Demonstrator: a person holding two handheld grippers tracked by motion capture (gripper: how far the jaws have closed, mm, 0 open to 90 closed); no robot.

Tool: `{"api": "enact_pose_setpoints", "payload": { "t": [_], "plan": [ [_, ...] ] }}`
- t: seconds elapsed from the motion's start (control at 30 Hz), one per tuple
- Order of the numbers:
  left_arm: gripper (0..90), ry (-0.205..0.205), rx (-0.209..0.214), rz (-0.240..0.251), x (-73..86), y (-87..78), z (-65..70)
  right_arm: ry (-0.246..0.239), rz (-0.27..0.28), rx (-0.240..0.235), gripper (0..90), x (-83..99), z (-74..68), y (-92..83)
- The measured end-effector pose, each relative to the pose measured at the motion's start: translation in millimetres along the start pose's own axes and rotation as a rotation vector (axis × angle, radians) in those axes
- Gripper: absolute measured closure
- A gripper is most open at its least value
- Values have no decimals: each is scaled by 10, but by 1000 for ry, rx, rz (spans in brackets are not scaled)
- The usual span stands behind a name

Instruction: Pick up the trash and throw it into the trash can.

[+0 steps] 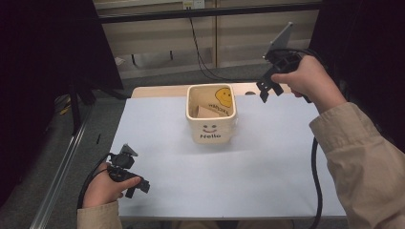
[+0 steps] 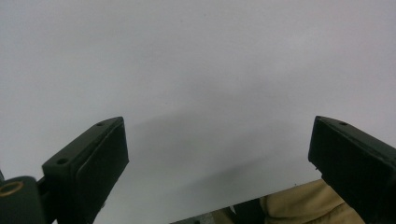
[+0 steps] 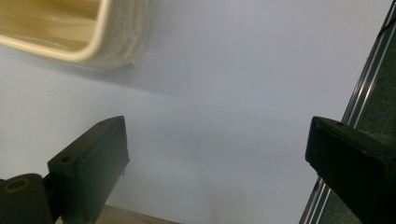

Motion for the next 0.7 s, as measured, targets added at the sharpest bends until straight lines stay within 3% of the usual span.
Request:
{"api": "enact_pose_setpoints", "payload": {
  "t": [0.37,0.5,0.6,0.7],
  "plan": [
    [47,4,-7,-2,4,2,6,30,6,3,62,426,411,354],
    [47,5,-10,2,3,-2,-1,34,4,16,63,525,463,452],
    [47,-16,-13,12,4,10,7,22,-5,9,65,650,479,594],
    [47,2,-8,-1,9,-2,-7,19,-1,12,66,742,483,698]
  ]
}}
Point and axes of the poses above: each handheld gripper's, and its own axes: y roughly forward along the jaws, x roughly out of its underside, z roughly to its right, the point moved 4 cm from there along y, roughly forward along the jaws, and after that the axes turned 9 degrees about -x, right-handed, at the moved point
